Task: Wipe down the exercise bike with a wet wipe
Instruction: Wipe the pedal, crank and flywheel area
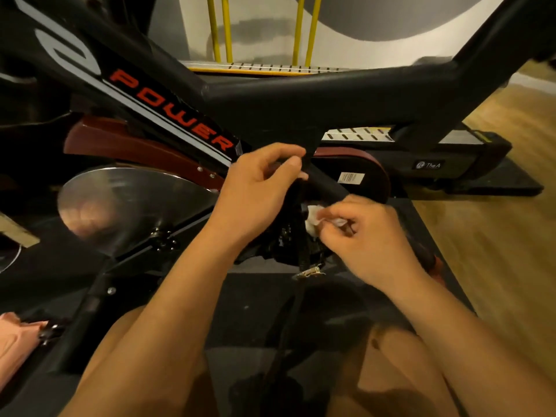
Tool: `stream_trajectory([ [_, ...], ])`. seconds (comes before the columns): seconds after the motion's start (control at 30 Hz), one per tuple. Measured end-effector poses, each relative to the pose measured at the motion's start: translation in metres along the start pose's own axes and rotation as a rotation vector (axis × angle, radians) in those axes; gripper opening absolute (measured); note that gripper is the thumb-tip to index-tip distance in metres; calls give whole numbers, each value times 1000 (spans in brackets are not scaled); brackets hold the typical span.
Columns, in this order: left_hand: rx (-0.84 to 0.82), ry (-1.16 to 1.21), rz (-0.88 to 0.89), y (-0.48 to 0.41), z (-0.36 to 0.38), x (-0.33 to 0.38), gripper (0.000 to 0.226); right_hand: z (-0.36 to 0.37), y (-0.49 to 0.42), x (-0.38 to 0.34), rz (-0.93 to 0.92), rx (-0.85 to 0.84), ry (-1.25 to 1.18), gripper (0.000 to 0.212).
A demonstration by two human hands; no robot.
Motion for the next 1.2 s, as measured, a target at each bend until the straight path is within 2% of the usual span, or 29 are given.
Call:
stream_trajectory([
  [0.07, 23, -138, -17, 8, -9, -11, 22, -4, -5, -4, 0, -96, 49, 7],
  [0.13, -5, -189, -115, 19, -22, -29, 26, -6, -9, -8, -24, -198, 170, 9],
  [0.2, -13, -62, -220, 30, -27, -45, 38, -7, -12, -11, -125, -227, 247, 11],
  [0.27, 77, 193, -231, 35, -24, -50, 42, -1, -18, -10, -269, -250, 275, 13],
  [0.3, 142, 326, -207, 36, -21, -49, 41, 5, -20, -9, -277, -288, 254, 11],
  [0.37, 219, 457, -147, 35, -18, -48, 38, 12, -24, -9, -174, -375, 51, 13],
  [0.43, 217, 425, -138, 38, -15, -53, 40, 15, -29, -13, -215, -442, -60, 23],
  [0.57, 253, 521, -182, 44, -10, -62, 44, 19, -43, -30, -494, -735, 189, 37],
  [0.63, 268, 511, -161, 42, -11, -61, 47, 23, -50, -37, -634, -829, 370, 38],
  [0.73, 263, 478, -129, 38, -12, -55, 49, 31, -57, -36, -656, -898, 443, 33],
  [0.83, 291, 450, -111, 37, -12, -51, 45, 32, -53, -30, -621, -811, 398, 33],
  [0.93, 302, 413, -76, 36, -13, -48, 43, 20, -39, -25, -649, -571, 279, 20],
  [1.03, 319, 408, -102, 38, -13, -42, 42, 2, -20, -4, -554, -389, 146, 17],
  [1.13, 338, 335, -127, 36, -14, -37, 45, -12, -7, 16, -379, -386, 161, 13],
  [1.2, 347, 341, -131, 35, -13, -35, 46, -14, -7, 17, -332, -438, 218, 23],
])
Point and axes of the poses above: each hand's wrist, its own y-axis away from the middle knuckle, its own z-axis out of the palm, x = y × z, the point moved 1 cm from there along -y, towards the middle knuckle, and after that the axes turned 7 degrees about -x, right-handed, at the moved point
